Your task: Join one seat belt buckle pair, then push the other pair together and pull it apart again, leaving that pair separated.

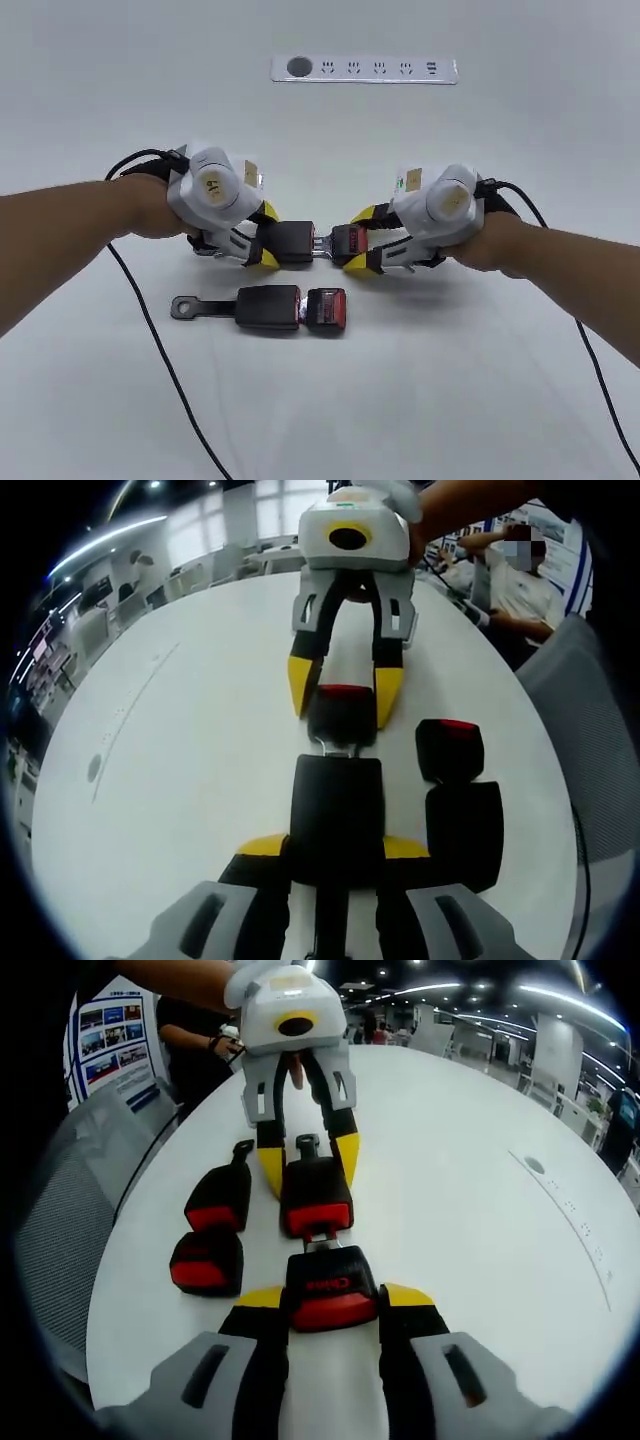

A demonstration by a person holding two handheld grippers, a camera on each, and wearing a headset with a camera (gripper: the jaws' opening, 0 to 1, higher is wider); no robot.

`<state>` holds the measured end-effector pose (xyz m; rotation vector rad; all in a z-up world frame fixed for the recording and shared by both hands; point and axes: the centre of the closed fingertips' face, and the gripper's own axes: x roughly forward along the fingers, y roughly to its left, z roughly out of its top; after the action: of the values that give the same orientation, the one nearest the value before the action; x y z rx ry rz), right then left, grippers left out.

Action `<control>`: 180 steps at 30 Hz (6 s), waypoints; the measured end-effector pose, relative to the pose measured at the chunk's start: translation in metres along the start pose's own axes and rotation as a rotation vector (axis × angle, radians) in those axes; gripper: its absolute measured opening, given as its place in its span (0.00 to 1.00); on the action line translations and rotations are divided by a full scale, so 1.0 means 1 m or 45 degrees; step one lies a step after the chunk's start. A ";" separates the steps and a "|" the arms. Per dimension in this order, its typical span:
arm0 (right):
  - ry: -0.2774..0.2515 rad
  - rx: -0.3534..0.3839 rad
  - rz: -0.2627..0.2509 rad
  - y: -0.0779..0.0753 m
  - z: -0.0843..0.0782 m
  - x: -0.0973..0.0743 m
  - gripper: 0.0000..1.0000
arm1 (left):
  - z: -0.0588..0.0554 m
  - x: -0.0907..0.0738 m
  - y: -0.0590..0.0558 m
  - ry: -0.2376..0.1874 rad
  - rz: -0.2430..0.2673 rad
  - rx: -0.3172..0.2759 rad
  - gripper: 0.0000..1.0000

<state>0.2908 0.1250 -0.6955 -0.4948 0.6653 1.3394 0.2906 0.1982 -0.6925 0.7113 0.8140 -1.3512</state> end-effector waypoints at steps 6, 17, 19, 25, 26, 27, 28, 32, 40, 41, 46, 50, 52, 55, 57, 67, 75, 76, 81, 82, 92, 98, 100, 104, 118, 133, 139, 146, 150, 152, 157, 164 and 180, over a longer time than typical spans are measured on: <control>0.008 0.001 0.000 0.001 0.001 0.003 0.34 | -0.002 0.000 0.000 0.013 -0.009 0.016 0.33; 0.020 -0.024 0.016 0.005 0.013 0.012 0.33 | -0.004 0.000 -0.001 0.020 -0.013 0.032 0.33; 0.032 -0.038 0.020 0.003 0.013 0.014 0.33 | -0.004 0.000 -0.001 0.022 -0.012 0.029 0.33; 0.036 -0.036 0.013 0.006 0.013 0.013 0.33 | -0.004 0.001 -0.002 0.025 -0.018 0.037 0.33; 0.037 -0.038 0.014 0.006 0.013 0.014 0.33 | -0.004 0.000 -0.003 0.026 -0.019 0.041 0.33; 0.039 -0.037 0.015 0.006 0.013 0.014 0.33 | -0.004 0.000 -0.002 0.026 -0.020 0.042 0.33; 0.041 -0.040 0.017 0.007 0.013 0.014 0.33 | -0.004 0.000 -0.003 0.026 -0.020 0.043 0.33; 0.043 -0.046 0.021 0.006 0.013 0.014 0.33 | -0.004 0.000 -0.003 0.022 -0.021 0.046 0.33; 0.042 -0.058 0.025 0.006 0.014 0.013 0.33 | -0.005 0.000 -0.002 0.015 -0.030 0.056 0.33; 0.041 -0.060 0.026 0.006 0.014 0.013 0.33 | -0.006 0.000 -0.003 0.009 -0.036 0.062 0.33; 0.038 -0.065 0.029 0.004 0.013 0.014 0.33 | -0.005 0.000 -0.003 0.016 -0.041 0.070 0.33; 0.039 -0.071 0.029 0.003 0.012 0.015 0.33 | -0.006 0.000 -0.002 0.013 -0.042 0.072 0.33; 0.038 -0.077 0.028 0.002 0.011 0.016 0.34 | -0.005 0.001 -0.002 0.013 -0.041 0.071 0.33; 0.045 -0.092 0.029 0.002 0.011 0.016 0.34 | -0.005 0.001 -0.003 0.011 -0.040 0.068 0.33; 0.048 -0.096 0.032 0.002 0.012 0.016 0.34 | -0.005 0.001 -0.003 0.015 -0.040 0.069 0.33; 0.046 -0.098 0.035 0.002 0.012 0.015 0.34 | -0.004 0.000 -0.004 -0.003 -0.047 0.085 0.34; 0.049 -0.097 0.031 0.001 0.009 0.011 0.34 | -0.006 -0.001 -0.003 -0.003 -0.050 0.076 0.34; 0.051 -0.097 0.030 0.001 0.007 0.008 0.34 | -0.006 -0.001 -0.003 -0.002 -0.051 0.077 0.34; 0.041 -0.071 0.021 -0.002 0.000 0.004 0.34 | -0.004 -0.001 -0.003 0.006 -0.056 0.083 0.34; 0.031 -0.070 0.016 -0.003 -0.001 0.004 0.34 | -0.005 -0.001 -0.003 0.008 -0.056 0.083 0.34; 0.040 -0.077 0.012 0.001 -0.011 -0.008 0.34 | -0.003 -0.002 -0.005 0.011 -0.054 0.075 0.34; 0.039 -0.064 -0.005 0.003 -0.023 -0.015 0.34 | -0.003 -0.002 -0.005 0.014 -0.052 0.073 0.34; 0.041 -0.062 -0.007 0.001 -0.028 -0.016 0.34 | -0.003 -0.001 -0.006 0.014 -0.051 0.072 0.34; 0.039 -0.049 -0.020 0.000 -0.038 -0.020 0.34 | -0.003 -0.001 -0.006 0.014 -0.050 0.072 0.34; 0.056 -0.012 -0.074 -0.003 -0.072 -0.052 0.34 | -0.004 -0.002 -0.006 0.018 -0.048 0.069 0.34; 0.048 0.033 -0.115 -0.001 -0.092 -0.088 0.34 | -0.003 -0.001 -0.006 0.019 -0.049 0.063 0.34; 0.055 0.035 -0.115 -0.002 -0.096 -0.097 0.35 | -0.004 0.000 -0.005 0.019 -0.049 0.058 0.34; 0.056 0.045 -0.128 0.002 -0.098 -0.106 0.35 | -0.003 -0.001 -0.007 0.016 -0.052 0.059 0.34; 0.083 0.040 -0.122 0.004 -0.093 -0.107 0.35 | -0.002 -0.001 -0.006 0.029 -0.053 0.056 0.34; 0.086 0.041 -0.120 0.003 -0.094 -0.106 0.36 | -0.003 -0.001 -0.006 0.033 -0.053 0.057 0.34; 0.100 0.097 -0.150 0.001 -0.095 -0.105 0.40 | -0.003 -0.001 -0.009 0.059 -0.067 0.064 0.39; 0.026 0.211 -0.280 -0.010 -0.080 -0.112 0.66 | -0.001 -0.006 0.001 0.053 0.061 -0.113 0.63; -0.259 0.541 -0.748 -0.006 -0.044 -0.141 0.90 | 0.019 -0.075 0.005 -0.322 0.494 -0.581 0.89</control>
<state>0.2766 -0.0065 -0.6302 -0.1791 0.5565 0.6570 0.2946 0.2242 -0.6200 0.3074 0.7017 -0.8412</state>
